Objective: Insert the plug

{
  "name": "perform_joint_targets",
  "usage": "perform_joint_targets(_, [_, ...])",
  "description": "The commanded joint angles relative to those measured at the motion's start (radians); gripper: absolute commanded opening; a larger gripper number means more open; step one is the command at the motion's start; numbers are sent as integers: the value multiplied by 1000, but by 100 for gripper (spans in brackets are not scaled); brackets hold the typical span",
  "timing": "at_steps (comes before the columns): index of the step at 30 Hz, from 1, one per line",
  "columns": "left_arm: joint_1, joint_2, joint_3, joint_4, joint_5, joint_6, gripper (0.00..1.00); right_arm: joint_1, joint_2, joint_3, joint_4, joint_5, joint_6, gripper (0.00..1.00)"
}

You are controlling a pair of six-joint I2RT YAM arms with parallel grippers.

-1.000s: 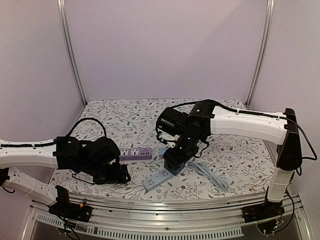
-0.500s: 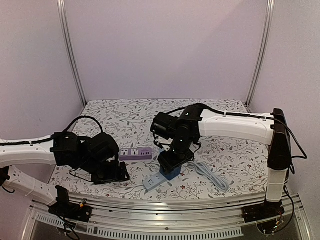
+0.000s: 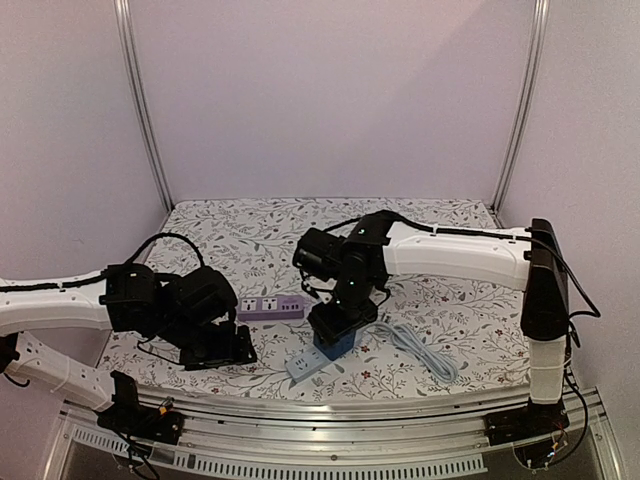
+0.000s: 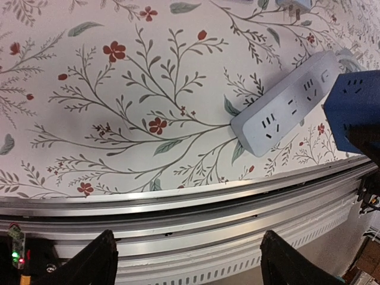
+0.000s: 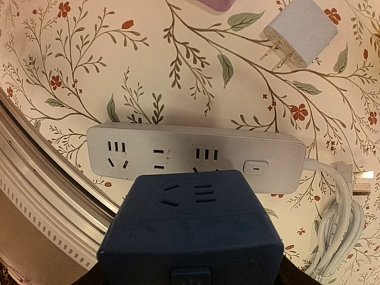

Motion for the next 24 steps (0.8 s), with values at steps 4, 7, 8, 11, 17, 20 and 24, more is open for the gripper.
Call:
perform_joint_targets(4, [11,10,0,-26,7,9,83,-3,43,40,13,38,3,0])
perform_joint_targets(7, [11,10,-2,-26,8,11,83,-8,51,42,19,41,1,0])
perform_joint_targets(8, [11,11,-2,-27,8,12,83,-10,53,43,20,42,0,0])
perform_joint_targets(11, [11,12,-3,-26,9,15,83,-14,57,44,21,46,-3,0])
perform_joint_targets(17, [13,20,0,-26,12,23,83,-26,68,50,34,34,-6,0])
perform_joint_targets(20, [13,25,1,-26,16,27,83,-32,79,57,34,31,-7,0])
perform_joint_targets(24, [13,32,2,-26,21,30,83,-37,89,61,36,31,-7,0])
